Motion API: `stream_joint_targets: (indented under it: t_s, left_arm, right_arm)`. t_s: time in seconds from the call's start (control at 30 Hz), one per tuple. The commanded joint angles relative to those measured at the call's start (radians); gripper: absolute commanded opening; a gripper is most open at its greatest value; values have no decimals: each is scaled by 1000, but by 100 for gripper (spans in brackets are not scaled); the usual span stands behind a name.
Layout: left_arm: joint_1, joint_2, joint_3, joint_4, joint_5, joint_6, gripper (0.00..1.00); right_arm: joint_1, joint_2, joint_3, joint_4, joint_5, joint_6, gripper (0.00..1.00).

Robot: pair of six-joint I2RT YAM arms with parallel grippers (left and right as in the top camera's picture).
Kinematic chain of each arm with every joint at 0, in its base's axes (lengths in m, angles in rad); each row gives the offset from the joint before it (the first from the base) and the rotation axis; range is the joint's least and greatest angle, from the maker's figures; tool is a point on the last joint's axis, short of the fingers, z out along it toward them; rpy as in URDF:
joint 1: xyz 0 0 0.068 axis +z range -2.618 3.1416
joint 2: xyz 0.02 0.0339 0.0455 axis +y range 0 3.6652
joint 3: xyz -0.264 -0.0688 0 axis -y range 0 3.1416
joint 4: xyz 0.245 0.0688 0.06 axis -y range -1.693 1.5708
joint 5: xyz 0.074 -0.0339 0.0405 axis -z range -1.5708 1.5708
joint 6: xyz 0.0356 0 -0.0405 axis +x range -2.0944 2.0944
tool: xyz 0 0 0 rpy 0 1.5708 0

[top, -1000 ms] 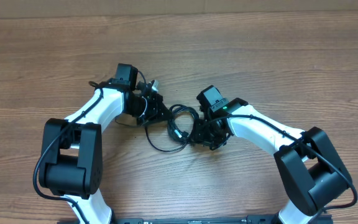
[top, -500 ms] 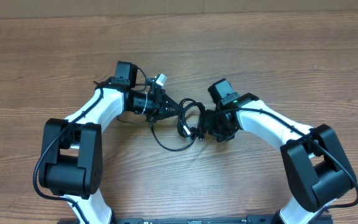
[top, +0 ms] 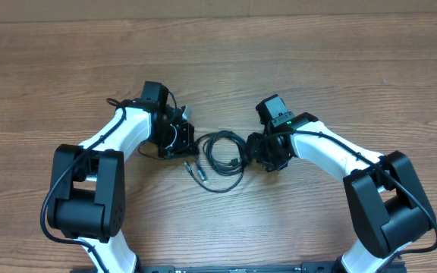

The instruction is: Untangle cables

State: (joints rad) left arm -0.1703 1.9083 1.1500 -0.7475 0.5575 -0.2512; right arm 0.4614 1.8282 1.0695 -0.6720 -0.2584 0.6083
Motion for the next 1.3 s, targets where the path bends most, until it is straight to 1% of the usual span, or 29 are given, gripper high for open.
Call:
stream_joint_targets:
  t_s: [0.0, 0.07, 0.13, 0.2, 0.23, 0.3, 0.37, 0.43, 0.47, 0.53, 0.57, 0.67, 0.77, 0.8, 0.97, 1.03, 1.17, 1.2, 1.27]
  left_arm:
    - [-8, 3, -7, -6, -229, 26, 7]
    - [-8, 3, -7, -6, -258, 23, 13]
    - [-8, 3, -7, -6, -277, 0, 15]
    - [-5, 3, 6, -22, -276, -34, 24]
    - [-2, 3, 36, -68, -276, -46, 27]
    - [0, 3, 117, -178, -259, -58, 29]
    - [0, 3, 171, -243, -208, -60, 33]
    - [-7, 3, 193, -264, -105, -60, 43]
    - [-12, 3, 193, -263, -69, -66, 44]
    - [-26, 3, 187, -257, -69, -97, 43]
    - [-36, 3, 185, -250, -71, -113, 41]
    - [-81, 3, 154, -206, -73, -171, 33]
    - [-126, 3, 116, -165, -124, -241, 24]
    - [-137, 3, 106, -151, -135, -257, 23]
    - [-193, 3, 76, -80, -156, -284, 19]
    - [-206, 3, 76, -79, -201, -307, 20]
    - [-211, 3, 74, -93, -211, -307, 20]
    - [-211, 3, 69, -93, -219, -308, 20]
    - [-211, 3, 64, -92, -229, -311, 25]
  right_arm:
    - [-1, -2, -10, 5, 3, -7, 57]
    - [-1, -2, -10, 5, 3, -7, 57]
    - [-1, -2, -10, 5, 3, -7, 57]
    - [-1, -2, -10, 5, 3, -7, 58]
    - [-1, -2, -10, 5, 3, -7, 58]
    - [-1, -2, -10, 5, 3, -7, 57]
    - [-1, -2, -10, 5, 3, -7, 57]
    - [-1, -2, -10, 5, 3, -7, 57]
    - [-1, -2, -10, 6, 3, -7, 57]
    - [-1, -2, -10, 7, 3, -6, 58]
    - [-1, -2, -10, 8, 3, -6, 57]
    - [-1, -2, -10, 8, 3, -7, 58]
    - [-1, -2, -10, 8, 4, -7, 57]
    - [-1, -2, -10, 8, 3, -7, 58]
    - [-1, -2, -10, 8, 4, -7, 57]
    - [-1, -2, -10, 8, 4, -7, 58]
    - [-1, -2, -10, 8, 4, -7, 57]
    - [-1, -2, -10, 8, 4, -7, 57]
    - [-1, -2, -10, 8, 4, -7, 57]
